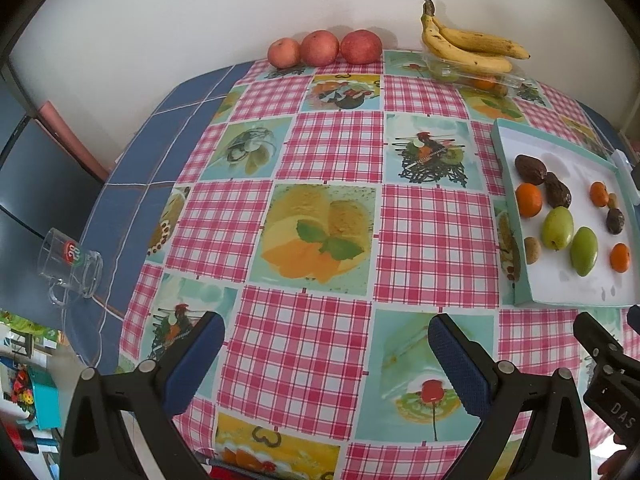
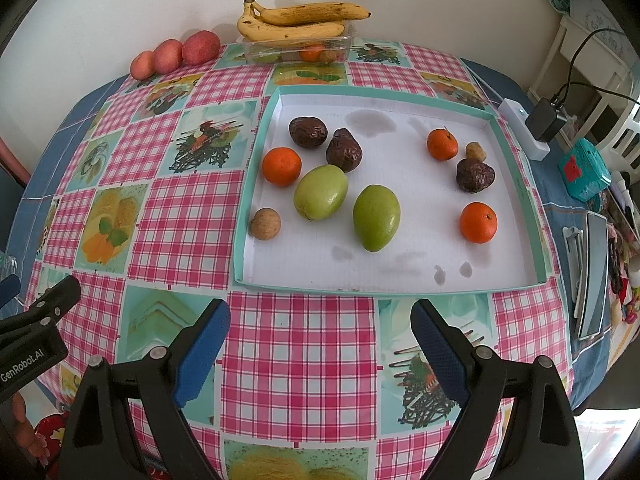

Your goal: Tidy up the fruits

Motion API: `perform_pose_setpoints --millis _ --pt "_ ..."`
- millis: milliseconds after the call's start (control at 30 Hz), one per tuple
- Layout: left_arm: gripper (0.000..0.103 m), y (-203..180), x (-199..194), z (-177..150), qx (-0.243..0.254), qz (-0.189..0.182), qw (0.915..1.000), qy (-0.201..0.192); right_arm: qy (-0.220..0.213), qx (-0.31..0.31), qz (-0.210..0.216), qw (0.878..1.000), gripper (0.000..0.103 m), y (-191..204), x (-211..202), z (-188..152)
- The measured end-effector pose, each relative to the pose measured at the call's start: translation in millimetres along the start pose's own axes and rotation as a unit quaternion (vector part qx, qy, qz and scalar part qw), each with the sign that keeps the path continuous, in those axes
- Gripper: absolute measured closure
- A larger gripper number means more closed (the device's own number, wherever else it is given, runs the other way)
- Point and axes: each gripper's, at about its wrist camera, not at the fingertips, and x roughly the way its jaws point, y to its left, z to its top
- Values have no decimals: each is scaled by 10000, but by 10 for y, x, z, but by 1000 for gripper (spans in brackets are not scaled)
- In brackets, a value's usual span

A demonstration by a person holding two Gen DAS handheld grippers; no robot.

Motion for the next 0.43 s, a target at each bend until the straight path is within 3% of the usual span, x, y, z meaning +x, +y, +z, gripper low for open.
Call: perform_pose_setpoints --millis 433 --pt "0 25 4 -6 -56 13 10000 27 0 -4 4 10000 11 -8 -5 5"
